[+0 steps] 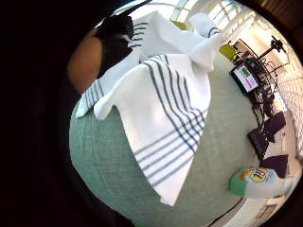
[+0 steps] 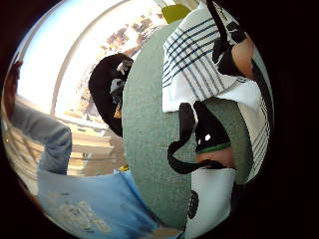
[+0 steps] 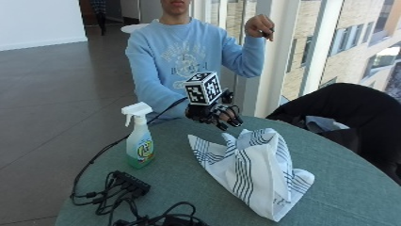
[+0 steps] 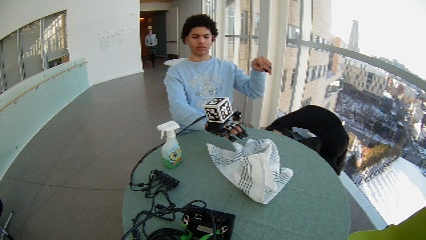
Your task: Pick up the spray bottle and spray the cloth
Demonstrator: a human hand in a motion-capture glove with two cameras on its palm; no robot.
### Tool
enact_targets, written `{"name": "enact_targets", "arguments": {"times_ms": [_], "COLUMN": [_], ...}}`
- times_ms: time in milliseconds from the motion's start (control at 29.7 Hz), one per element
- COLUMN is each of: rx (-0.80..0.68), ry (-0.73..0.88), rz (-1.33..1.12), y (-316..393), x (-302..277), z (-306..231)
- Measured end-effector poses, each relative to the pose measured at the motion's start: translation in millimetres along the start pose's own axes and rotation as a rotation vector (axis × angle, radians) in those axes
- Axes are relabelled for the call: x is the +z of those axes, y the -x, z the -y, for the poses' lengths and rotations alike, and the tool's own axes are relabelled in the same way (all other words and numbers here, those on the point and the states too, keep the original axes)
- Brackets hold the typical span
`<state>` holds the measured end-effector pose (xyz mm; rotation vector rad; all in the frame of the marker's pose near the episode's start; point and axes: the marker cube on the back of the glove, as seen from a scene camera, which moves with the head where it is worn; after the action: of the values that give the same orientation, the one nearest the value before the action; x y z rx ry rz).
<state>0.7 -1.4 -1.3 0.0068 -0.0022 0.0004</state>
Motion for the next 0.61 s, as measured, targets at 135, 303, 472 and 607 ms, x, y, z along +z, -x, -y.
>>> {"name": "enact_targets", "arguments": {"times_ms": [135,303,472,607], "rx": [0.003,0.019,0.035,0.045], "ry": [-0.003,0.005,0.016,0.012], "rz": [0.001,-0.002,-0.007,-0.005], "y": [-1.6,-5.3,-8.8,-10.7], "x": [-2.3,-4.6,-4.1,-3.9], "z": [1.3,2.1,0.4,-0.4]}}
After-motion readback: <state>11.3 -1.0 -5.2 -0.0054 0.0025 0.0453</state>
